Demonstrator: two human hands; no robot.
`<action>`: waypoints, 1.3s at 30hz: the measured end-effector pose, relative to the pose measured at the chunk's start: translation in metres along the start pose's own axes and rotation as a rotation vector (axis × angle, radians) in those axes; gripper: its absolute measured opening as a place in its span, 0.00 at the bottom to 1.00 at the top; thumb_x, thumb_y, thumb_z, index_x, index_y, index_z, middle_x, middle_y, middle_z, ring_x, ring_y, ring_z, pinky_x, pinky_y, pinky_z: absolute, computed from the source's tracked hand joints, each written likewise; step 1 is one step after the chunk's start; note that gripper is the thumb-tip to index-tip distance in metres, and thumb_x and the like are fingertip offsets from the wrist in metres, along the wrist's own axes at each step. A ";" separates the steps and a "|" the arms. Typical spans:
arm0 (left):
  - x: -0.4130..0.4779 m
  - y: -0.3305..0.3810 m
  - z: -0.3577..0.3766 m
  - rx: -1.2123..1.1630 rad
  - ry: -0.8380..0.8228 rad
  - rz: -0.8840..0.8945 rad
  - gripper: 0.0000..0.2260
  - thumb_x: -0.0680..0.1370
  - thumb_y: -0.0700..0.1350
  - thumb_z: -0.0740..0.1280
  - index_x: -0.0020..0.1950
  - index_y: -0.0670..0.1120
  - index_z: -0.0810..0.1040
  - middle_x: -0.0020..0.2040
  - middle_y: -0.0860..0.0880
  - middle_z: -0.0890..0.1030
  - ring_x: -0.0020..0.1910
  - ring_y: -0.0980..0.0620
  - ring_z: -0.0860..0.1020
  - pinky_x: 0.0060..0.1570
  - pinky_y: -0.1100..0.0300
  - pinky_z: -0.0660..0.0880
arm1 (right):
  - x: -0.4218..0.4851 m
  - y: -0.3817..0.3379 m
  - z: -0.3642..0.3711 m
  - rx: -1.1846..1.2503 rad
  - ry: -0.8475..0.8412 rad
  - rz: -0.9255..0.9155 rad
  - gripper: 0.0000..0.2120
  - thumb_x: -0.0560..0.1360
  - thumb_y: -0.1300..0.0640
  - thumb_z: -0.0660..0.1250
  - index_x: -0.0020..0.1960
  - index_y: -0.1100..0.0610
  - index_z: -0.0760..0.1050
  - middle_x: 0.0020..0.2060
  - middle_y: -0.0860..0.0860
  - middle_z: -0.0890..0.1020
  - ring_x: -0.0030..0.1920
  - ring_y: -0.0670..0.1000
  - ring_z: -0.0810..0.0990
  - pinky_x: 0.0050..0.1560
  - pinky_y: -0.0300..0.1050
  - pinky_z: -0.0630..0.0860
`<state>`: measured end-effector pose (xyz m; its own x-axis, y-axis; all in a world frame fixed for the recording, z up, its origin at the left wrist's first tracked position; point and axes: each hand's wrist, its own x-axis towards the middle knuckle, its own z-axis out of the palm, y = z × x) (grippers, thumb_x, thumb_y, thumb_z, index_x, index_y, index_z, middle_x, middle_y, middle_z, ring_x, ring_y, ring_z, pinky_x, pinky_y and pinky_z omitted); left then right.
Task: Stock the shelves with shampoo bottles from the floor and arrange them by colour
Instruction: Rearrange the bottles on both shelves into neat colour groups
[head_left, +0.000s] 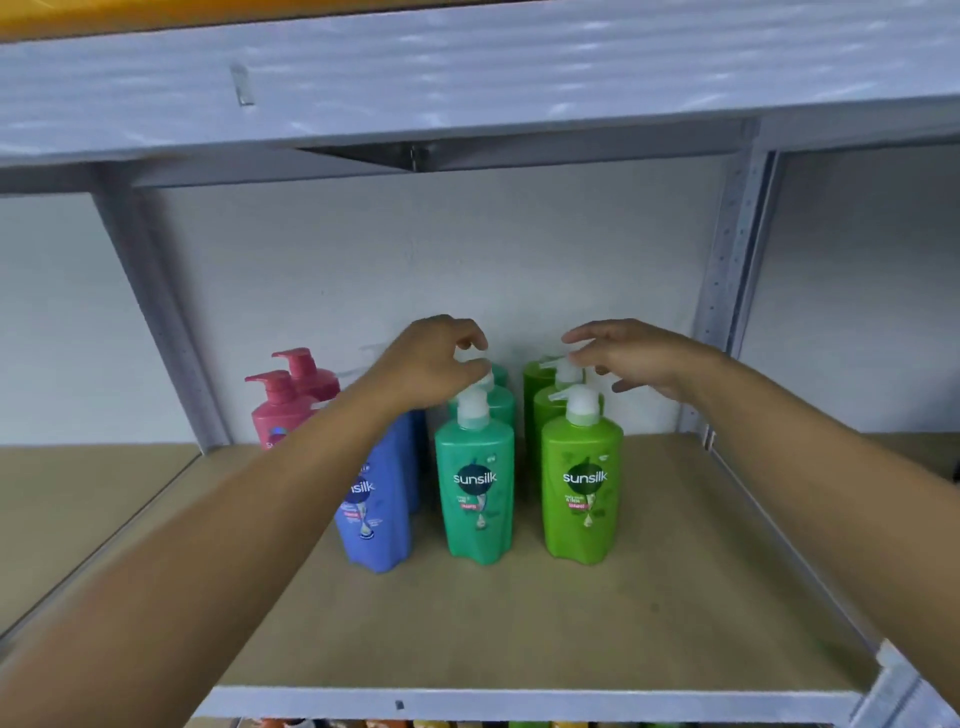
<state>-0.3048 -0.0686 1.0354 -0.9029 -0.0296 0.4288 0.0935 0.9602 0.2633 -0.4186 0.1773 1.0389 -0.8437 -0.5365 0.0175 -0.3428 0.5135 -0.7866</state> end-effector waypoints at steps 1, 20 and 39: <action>0.011 -0.002 -0.001 0.024 -0.065 -0.008 0.13 0.77 0.52 0.70 0.61 0.52 0.80 0.56 0.50 0.80 0.56 0.51 0.78 0.51 0.63 0.67 | 0.008 -0.003 0.000 -0.018 -0.030 0.013 0.18 0.78 0.50 0.70 0.67 0.42 0.76 0.62 0.46 0.77 0.63 0.51 0.74 0.58 0.48 0.76; 0.067 -0.030 0.012 -0.136 -0.453 -0.012 0.15 0.74 0.49 0.78 0.58 0.48 0.84 0.49 0.52 0.79 0.47 0.51 0.84 0.47 0.59 0.83 | 0.039 -0.017 0.015 -0.333 -0.126 0.095 0.19 0.76 0.43 0.72 0.63 0.50 0.79 0.57 0.54 0.78 0.51 0.59 0.81 0.42 0.59 0.85; 0.068 -0.044 0.007 -0.183 -0.457 -0.024 0.14 0.73 0.46 0.79 0.57 0.46 0.85 0.39 0.56 0.77 0.40 0.53 0.83 0.49 0.56 0.84 | 0.046 -0.024 0.024 -0.368 -0.153 0.044 0.16 0.77 0.42 0.70 0.60 0.49 0.80 0.58 0.53 0.78 0.52 0.55 0.81 0.46 0.54 0.85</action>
<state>-0.3737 -0.1113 1.0465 -0.9935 0.1135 0.0088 0.1061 0.8948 0.4337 -0.4395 0.1240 1.0437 -0.7994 -0.5876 -0.1254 -0.4557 0.7290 -0.5108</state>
